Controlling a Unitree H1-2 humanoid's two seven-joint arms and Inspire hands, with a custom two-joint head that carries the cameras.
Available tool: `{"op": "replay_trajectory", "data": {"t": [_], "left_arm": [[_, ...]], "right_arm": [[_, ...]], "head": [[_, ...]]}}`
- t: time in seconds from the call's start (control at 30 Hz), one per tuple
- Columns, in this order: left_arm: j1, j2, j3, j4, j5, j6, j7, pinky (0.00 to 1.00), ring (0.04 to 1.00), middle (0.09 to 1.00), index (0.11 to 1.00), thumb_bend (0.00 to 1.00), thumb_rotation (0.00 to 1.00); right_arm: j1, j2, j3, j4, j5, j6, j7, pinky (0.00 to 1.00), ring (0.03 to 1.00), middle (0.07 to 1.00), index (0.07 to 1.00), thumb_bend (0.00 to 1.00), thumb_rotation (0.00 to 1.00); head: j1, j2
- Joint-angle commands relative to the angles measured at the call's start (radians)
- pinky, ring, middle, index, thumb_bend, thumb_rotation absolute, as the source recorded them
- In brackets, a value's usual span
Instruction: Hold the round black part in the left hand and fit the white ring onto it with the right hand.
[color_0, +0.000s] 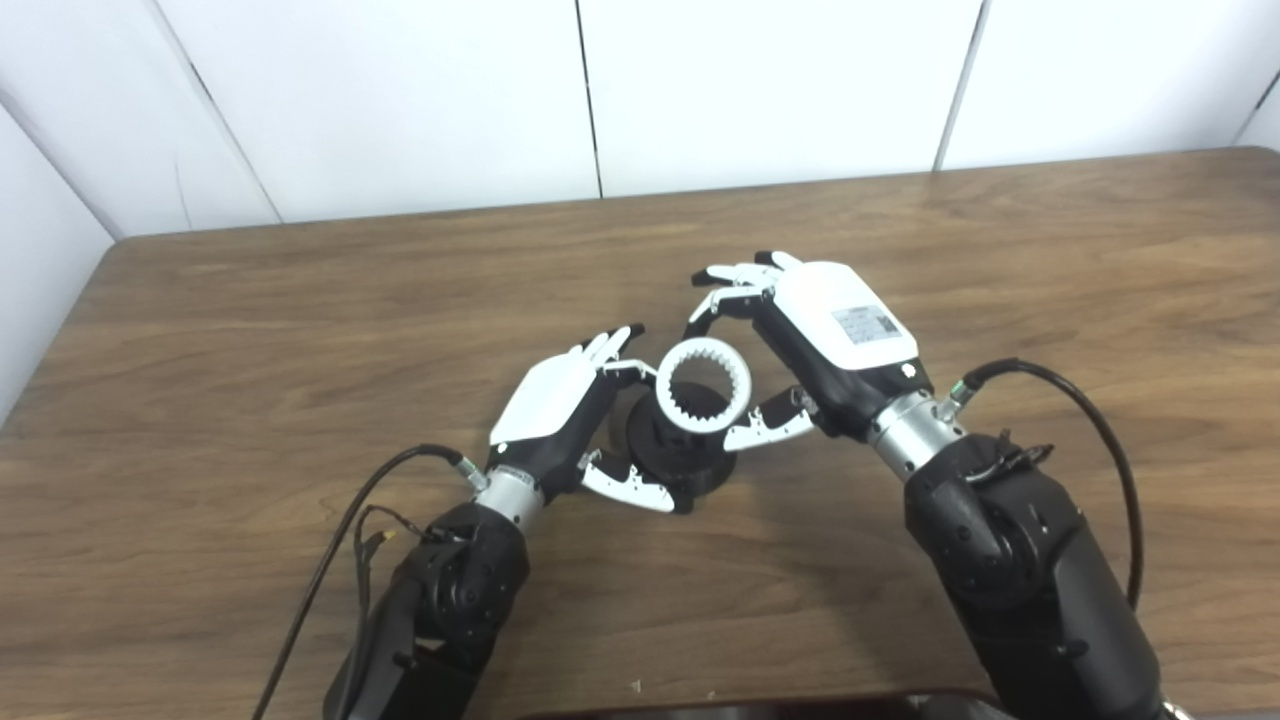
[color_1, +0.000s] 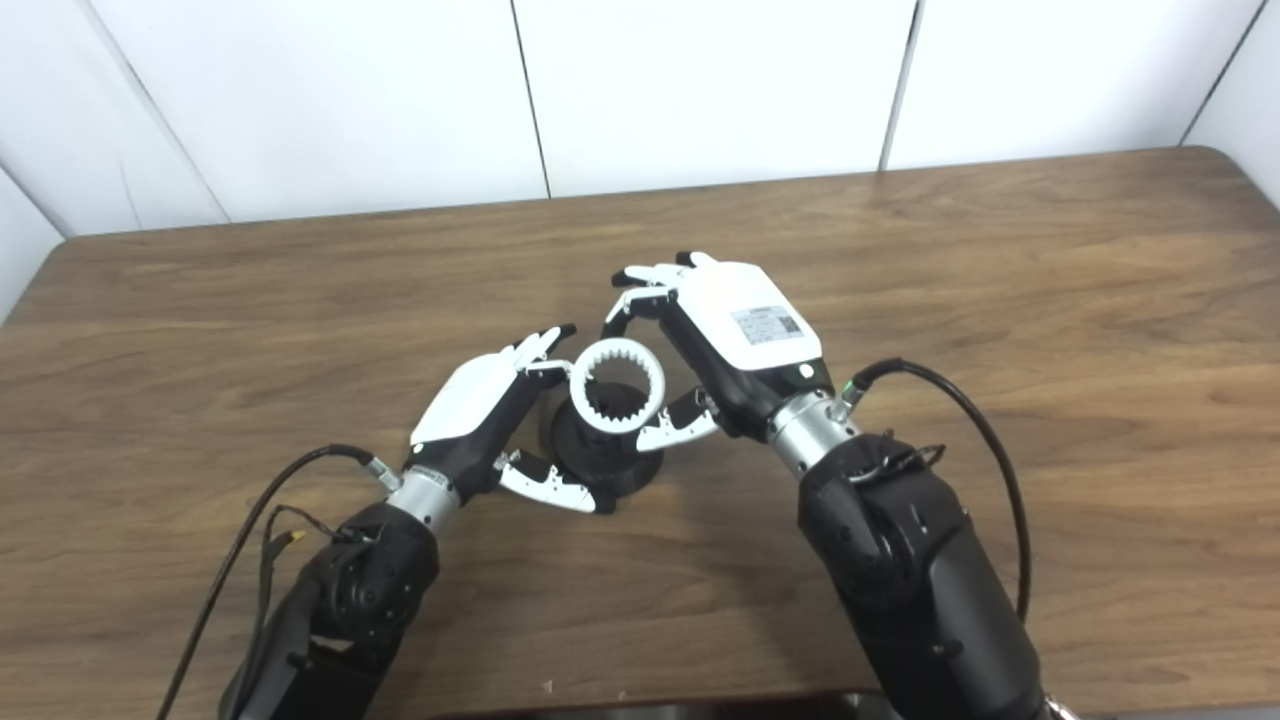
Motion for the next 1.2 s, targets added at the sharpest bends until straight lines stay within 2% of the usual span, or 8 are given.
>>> {"op": "replay_trajectory", "data": {"t": [0.0,0.17,0.63,1.17], "left_arm": [[-0.042,0.001,0.007,-0.040,0.008,0.001,0.005,1.00,1.000,1.000,0.616,0.93,0.30],[-0.041,-0.003,0.007,-0.044,0.010,0.005,0.002,1.00,1.000,1.000,0.615,0.93,0.29],[-0.040,-0.016,0.002,-0.042,0.011,0.002,0.006,1.00,1.000,1.000,0.613,0.93,0.28],[-0.032,-0.022,-0.001,-0.039,0.011,-0.008,0.011,1.00,1.000,1.000,0.607,0.94,0.26]], "right_arm": [[-0.014,0.000,-0.006,-0.032,-0.003,-0.022,-0.014,0.91,0.851,0.848,0.492,0.52,0.16],[-0.008,0.001,0.002,-0.008,-0.004,-0.033,-0.023,0.88,0.845,0.845,0.492,0.52,0.16],[-0.035,0.013,0.016,0.041,0.002,-0.039,-0.030,0.91,0.843,0.849,0.492,0.52,0.17],[-0.068,0.017,0.029,0.080,-0.001,-0.033,-0.033,0.90,0.836,0.845,0.492,0.52,0.16]], "head": [[0.000,0.002],[0.009,0.004],[0.024,0.006],[0.031,0.004]]}}
